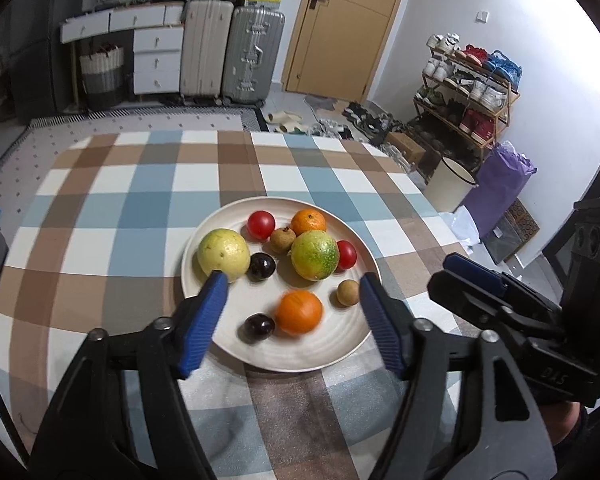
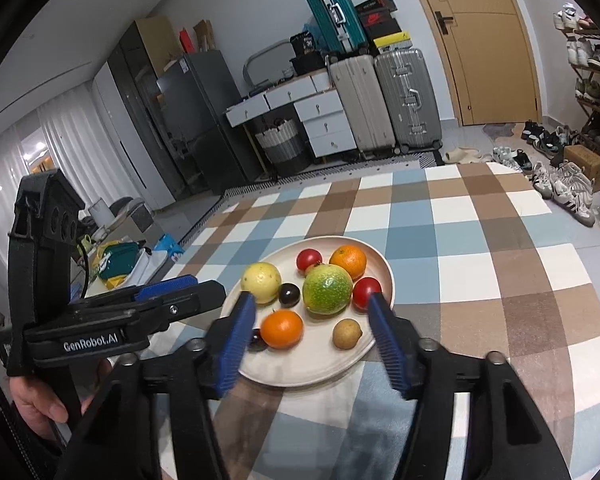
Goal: Organize fruits
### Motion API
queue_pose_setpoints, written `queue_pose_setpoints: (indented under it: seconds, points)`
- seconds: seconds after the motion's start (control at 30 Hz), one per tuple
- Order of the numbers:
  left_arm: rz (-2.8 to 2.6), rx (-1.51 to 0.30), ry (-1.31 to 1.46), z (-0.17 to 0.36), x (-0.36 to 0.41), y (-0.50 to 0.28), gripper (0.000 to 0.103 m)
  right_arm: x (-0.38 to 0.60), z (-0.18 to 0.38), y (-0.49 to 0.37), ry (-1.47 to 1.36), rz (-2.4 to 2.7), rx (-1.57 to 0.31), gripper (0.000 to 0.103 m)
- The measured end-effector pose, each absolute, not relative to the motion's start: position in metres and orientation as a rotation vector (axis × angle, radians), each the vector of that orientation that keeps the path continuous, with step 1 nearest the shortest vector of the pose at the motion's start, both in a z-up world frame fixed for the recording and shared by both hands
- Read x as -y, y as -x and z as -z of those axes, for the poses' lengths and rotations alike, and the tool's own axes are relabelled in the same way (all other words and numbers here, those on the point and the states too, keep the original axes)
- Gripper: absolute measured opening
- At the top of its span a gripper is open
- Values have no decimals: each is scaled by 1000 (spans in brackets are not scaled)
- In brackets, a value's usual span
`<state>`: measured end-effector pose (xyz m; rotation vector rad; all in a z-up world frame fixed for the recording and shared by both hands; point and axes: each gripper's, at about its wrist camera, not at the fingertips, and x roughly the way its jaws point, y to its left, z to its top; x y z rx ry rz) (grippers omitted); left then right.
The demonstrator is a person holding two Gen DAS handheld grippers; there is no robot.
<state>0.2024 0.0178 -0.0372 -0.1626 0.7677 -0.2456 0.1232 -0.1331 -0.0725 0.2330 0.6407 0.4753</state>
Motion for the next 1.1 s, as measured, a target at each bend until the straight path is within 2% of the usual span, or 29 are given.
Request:
queue_pose_setpoints:
  seconds: [0.1, 0.17, 0.23, 0.43, 0.5, 1.1]
  points:
    - [218, -728, 156, 29, -20, -188, 80, 133, 68, -114, -245, -479, -612, 69]
    - [201, -700, 149, 23, -21, -179, 82, 133, 63, -107, -244, -476, -585, 76]
    - [177, -670, 127, 17, -22, -168, 83, 133, 58, -98, -245, -453, -548, 89]
    - [146, -616, 115, 5, -27, -142, 97, 135, 44, -73, -232, -419, -454, 98]
    - [127, -591, 121, 2, -29, -131, 102, 135, 40, -66, -223, -401, -421, 100]
    - [20, -375, 14, 0, -25, -52, 102, 122, 44, -6, -116, -378, -234, 102]
